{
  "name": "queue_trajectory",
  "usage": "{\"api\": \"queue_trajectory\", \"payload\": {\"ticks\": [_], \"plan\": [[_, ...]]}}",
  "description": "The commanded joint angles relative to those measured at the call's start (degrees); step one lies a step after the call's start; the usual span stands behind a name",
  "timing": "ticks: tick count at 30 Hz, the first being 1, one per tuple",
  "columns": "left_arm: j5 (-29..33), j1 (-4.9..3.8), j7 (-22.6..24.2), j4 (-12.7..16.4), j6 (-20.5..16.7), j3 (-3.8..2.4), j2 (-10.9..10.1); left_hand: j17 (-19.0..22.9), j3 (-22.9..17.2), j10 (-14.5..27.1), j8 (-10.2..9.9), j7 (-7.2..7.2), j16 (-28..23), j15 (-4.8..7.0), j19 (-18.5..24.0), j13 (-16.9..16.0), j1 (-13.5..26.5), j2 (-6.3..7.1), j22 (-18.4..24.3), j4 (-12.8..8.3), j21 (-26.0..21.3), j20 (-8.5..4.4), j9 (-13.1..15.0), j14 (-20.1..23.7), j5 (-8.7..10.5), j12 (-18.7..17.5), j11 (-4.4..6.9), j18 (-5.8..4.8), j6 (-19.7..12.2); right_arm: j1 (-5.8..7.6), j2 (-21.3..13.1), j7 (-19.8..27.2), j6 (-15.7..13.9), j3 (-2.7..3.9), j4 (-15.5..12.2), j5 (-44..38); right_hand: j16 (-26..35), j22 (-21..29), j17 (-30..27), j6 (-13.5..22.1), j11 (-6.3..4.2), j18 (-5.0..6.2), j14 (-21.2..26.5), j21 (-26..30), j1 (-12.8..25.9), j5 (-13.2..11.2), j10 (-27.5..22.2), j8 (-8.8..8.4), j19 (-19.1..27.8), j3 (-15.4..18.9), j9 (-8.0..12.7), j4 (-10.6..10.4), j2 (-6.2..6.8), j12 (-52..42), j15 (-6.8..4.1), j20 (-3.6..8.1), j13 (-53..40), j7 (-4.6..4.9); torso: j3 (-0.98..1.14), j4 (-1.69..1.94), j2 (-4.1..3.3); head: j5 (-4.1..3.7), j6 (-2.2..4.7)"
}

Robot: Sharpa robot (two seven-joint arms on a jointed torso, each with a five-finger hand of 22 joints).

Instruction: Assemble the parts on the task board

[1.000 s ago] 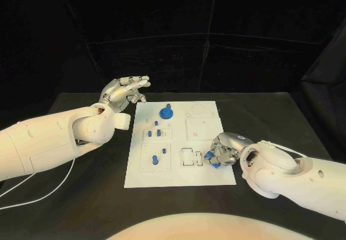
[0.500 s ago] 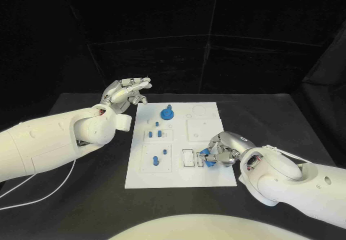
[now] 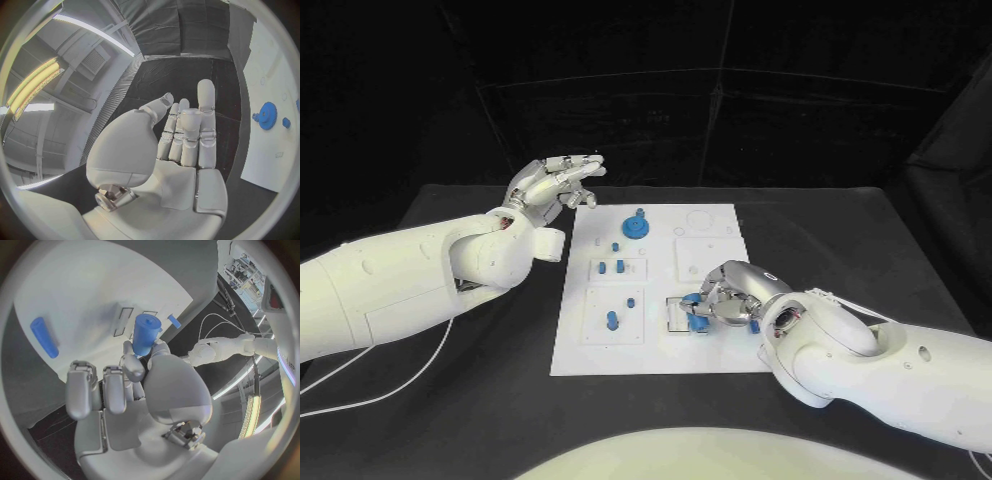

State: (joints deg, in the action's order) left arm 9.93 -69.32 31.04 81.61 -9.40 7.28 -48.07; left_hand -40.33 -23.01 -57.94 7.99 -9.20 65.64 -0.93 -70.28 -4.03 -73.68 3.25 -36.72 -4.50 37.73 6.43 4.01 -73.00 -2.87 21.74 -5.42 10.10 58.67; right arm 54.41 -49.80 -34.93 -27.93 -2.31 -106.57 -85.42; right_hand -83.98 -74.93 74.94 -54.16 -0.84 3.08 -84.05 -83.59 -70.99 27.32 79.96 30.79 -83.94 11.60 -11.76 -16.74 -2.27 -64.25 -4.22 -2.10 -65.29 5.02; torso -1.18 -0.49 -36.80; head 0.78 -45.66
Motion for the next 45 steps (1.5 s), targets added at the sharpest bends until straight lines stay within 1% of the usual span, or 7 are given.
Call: {"api": "queue_trajectory", "payload": {"ticks": [1,8,12,21,24,32,45], "plan": [[-0.03,-0.08,0.08,0.13,0.97,-0.05,0.12,0.06,0.31,0.26,0.22,-0.24,-0.22,0.14,0.22,0.06,-0.49,-0.24,0.06,0.0,-0.29,0.01,-0.08,0.39,-0.02,0.22,-0.22,0.37,0.1,0.1,1.18,-1.52,2.11,0.05,0.82,1.89,-0.22,-2.19,1.91,-2.16,-0.25,-0.43,-3.6,-0.32,0.48,-0.21,0.18,0.24,-1.02,0.22,-0.1,0.03,-0.31,0.19,-0.55,0.45,0.01,-1.79,-0.01,0.02,-0.01,-0.03,0.03],[-0.03,-0.08,-0.07,0.15,1.19,-0.05,0.18,0.13,0.38,0.31,0.23,-0.25,-0.23,0.13,0.24,0.07,-0.46,-0.26,0.1,0.02,-0.32,0.02,-0.08,0.44,-0.02,0.23,-0.24,0.37,0.1,0.11,3.32,-3.22,2.16,0.05,2.64,2.31,-0.26,-2.2,2.04,-2.29,-0.33,-0.43,-3.62,-0.32,0.59,-0.23,0.27,0.39,-1.02,0.25,-0.22,0.04,-0.62,0.22,-0.61,0.5,-0.09,-1.88,0.0,0.02,-0.04,0.19,0.01],[-0.08,-0.08,-0.15,0.16,1.3,-0.05,0.19,0.13,0.38,0.31,0.23,-0.25,-0.23,0.13,0.24,0.07,-0.46,-0.26,0.1,0.02,-0.32,0.02,-0.08,0.44,-0.02,0.23,-0.24,0.37,0.1,0.11,3.86,-3.74,2.53,0.05,3.23,2.3,-0.22,-2.19,2.04,-2.28,-0.43,-0.43,-3.6,-0.29,1.68,-3.1,0.44,0.66,-1.02,1.15,-0.54,0.05,-0.76,0.51,-0.72,0.63,-0.21,-1.98,-0.03,-0.03,0.01,0.32,-0.13],[-0.77,-0.08,-0.22,0.1,1.5,-0.05,0.25,0.16,0.42,0.34,0.23,-0.26,-0.23,0.12,0.25,0.07,-0.42,-0.26,0.11,0.04,-0.34,0.02,-0.08,0.46,-0.02,0.22,-0.25,0.37,0.1,0.11,4.66,-4.58,0.5,0.06,3.93,1.01,0.36,-2.07,1.26,-1.27,-0.3,-0.4,-3.4,-0.12,8.13,-20.59,0.2,1.35,-0.95,5.57,-1.58,0.01,-0.44,2.57,-0.66,0.64,0.16,-1.86,0.09,-0.13,0.03,0.28,0.02],[-0.81,-0.08,-0.23,0.09,1.54,-0.05,0.26,0.16,0.42,0.34,0.23,-0.26,-0.23,0.12,0.25,0.07,-0.42,-0.26,0.11,0.04,-0.34,0.02,-0.08,0.46,-0.02,0.22,-0.25,0.37,0.1,0.11,4.68,-4.59,-0.2,0.06,3.91,0.59,0.56,-1.96,1.02,-0.8,-0.17,-0.38,-3.35,-0.03,11.15,-23.65,0.04,1.47,-0.88,5.99,-1.81,-0.11,0.2,3.15,-0.59,0.57,0.26,-1.77,0.09,-0.1,0.02,0.24,0.04],[-0.84,-0.08,-0.28,0.08,1.59,-0.05,0.23,0.16,0.42,0.34,0.23,-0.26,-0.23,0.12,0.25,0.07,-0.42,-0.26,0.11,0.04,-0.34,0.02,-0.08,0.46,-0.02,0.22,-0.25,0.37,0.1,0.11,3.93,-3.91,-0.79,0.06,2.98,-0.46,0.73,-1.93,0.92,-0.34,-0.13,-0.36,-3.35,0.04,13.48,-22.55,-0.02,1.85,-0.85,4.28,-2.24,-0.02,1.16,3.77,-0.52,0.49,0.15,-1.69,0.15,-0.17,-0.01,0.28,0.11],[-0.85,-0.08,-0.37,-0.09,1.69,-0.04,0.22,0.16,0.42,0.34,0.23,-0.26,-0.23,0.12,0.25,0.07,-0.42,-0.26,0.11,0.04,-0.34,0.02,-0.08,0.46,-0.02,0.22,-0.25,0.37,0.1,0.1,0.77,3.26,0.93,0.05,-0.43,1.42,0.7,-2.26,1.39,0.52,-0.06,-0.42,-3.47,-0.02,1.46,-17.26,0.09,2.33,-0.92,1.91,-2.92,3.29,1.97,4.21,-0.46,0.44,-0.73,-1.56,0.16,-0.22,0.02,0.31,0.03]]}}
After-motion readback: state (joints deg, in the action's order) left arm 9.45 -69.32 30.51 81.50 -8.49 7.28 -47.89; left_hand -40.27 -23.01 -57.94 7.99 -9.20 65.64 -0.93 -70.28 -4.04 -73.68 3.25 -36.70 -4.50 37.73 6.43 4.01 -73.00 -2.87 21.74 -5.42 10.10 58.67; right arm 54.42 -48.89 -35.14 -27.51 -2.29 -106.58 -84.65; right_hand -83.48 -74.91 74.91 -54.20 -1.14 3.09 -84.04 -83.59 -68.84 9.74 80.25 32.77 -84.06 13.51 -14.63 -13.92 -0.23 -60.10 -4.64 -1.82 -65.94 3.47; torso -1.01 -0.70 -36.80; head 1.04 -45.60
